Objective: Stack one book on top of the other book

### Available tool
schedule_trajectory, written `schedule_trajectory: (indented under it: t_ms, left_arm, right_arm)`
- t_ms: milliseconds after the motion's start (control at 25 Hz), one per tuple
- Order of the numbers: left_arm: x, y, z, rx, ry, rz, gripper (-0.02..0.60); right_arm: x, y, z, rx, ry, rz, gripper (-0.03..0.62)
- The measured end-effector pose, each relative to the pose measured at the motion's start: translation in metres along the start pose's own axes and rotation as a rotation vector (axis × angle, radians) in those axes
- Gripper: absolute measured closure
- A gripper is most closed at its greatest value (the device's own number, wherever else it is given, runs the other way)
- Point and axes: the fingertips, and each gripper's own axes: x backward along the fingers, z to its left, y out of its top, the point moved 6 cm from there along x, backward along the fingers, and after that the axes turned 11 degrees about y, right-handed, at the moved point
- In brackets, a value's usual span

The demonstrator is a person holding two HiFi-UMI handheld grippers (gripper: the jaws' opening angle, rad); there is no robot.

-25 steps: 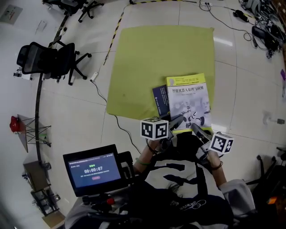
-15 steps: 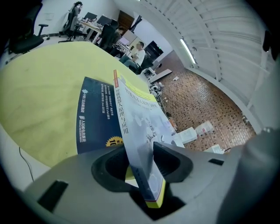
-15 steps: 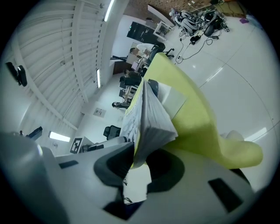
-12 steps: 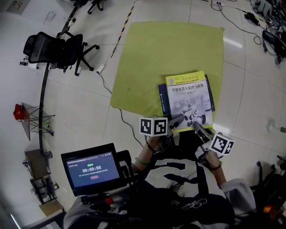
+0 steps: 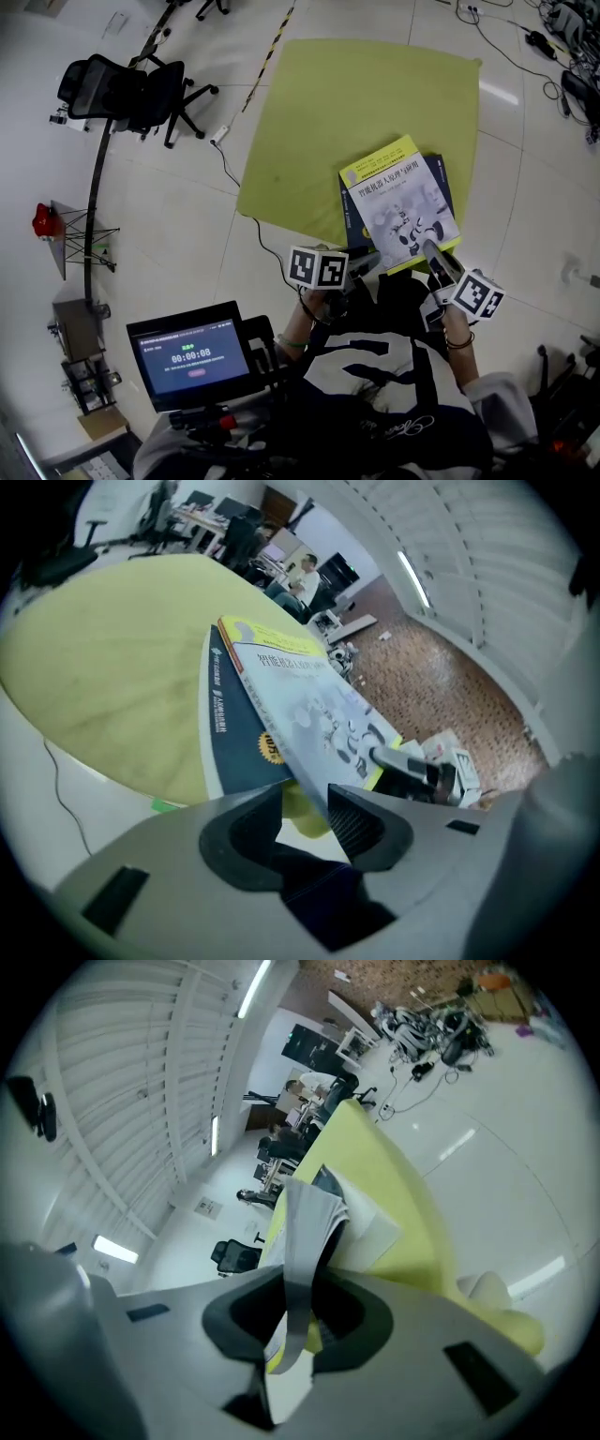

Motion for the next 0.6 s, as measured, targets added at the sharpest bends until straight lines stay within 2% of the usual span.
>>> schedule_trajectory:
  t_ms: [80, 200, 280, 400, 520, 600]
  left_arm:
    - [0.006, -0.009, 0.009, -0.043, 0.042, -0.009, 0.423]
    - [0.013, -0.019, 0.013, 0.039, -0.001, -0.083, 0.423]
    - [0.017, -0.018, 0.011, 0.065, -0.033, -0.131, 0.423]
    - [0.021, -0.013, 0.009, 0.018, -0.036, -0.176, 0.424]
    - [0.026, -0.011, 0.01, -0.008, -0.027, -0.211, 0.425]
    - [0.031, -0.012, 0.01, -0.004, -0.041, -0.229, 0.425]
  right_arm:
    - [0.001, 0.009, -0.006, 0.018, -0.016, -0.005, 0.528]
    - [0.003, 0.007, -0.01, 0.007, -0.022, -0.023, 0.526]
    - [0.002, 0.002, -0.015, -0.019, -0.037, -0.044, 0.525]
    - [0.0, -0.001, -0.025, -0.018, -0.073, -0.063, 0.495]
    - [0.005, -0.004, -0.032, 0.007, -0.161, -0.077, 0.448]
    - [0.014, -0.006, -0.031, 0.026, -0.226, -0.112, 0.442]
